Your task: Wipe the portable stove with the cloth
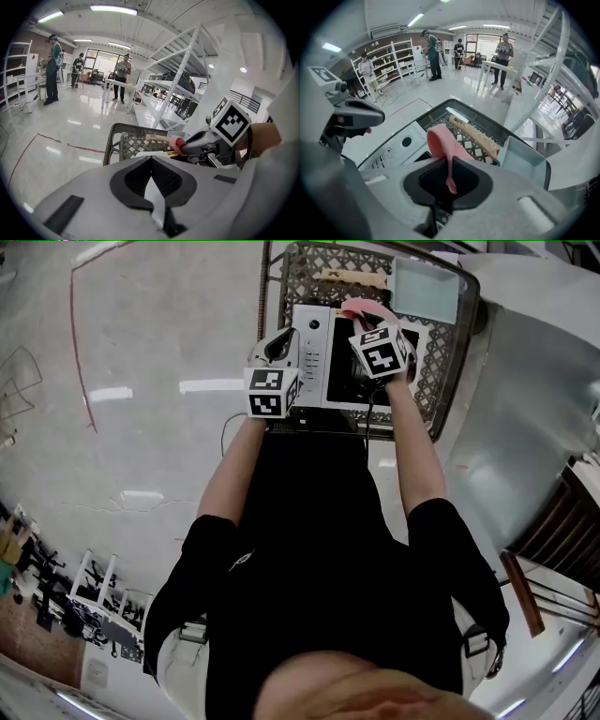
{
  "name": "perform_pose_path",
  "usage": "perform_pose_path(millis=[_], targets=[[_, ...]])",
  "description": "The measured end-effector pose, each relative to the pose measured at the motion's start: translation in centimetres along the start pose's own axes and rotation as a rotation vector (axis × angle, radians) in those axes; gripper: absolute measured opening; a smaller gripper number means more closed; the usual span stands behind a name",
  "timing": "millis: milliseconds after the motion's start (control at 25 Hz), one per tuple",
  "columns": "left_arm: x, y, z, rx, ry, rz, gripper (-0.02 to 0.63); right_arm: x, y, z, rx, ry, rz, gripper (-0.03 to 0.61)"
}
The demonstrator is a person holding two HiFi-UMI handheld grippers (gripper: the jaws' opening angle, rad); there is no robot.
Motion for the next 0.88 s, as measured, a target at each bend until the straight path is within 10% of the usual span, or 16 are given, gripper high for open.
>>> perform_pose_path(millis=[880], targets=[[-0.3, -5.6, -4.4, -0.017, 0.022, -0.022, 0.000, 6.5, -8.7, 1.4, 0.057, 0.031, -0.044, 0.023]])
Point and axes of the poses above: the fingertips, and each gripper's own axes: z forward along the fingers, y to its right, x out of its top, the point moved 3 cm from there along -z, backward along the fingers, and after that the axes turned 6 degrees about -y, right-handed, at the moved point
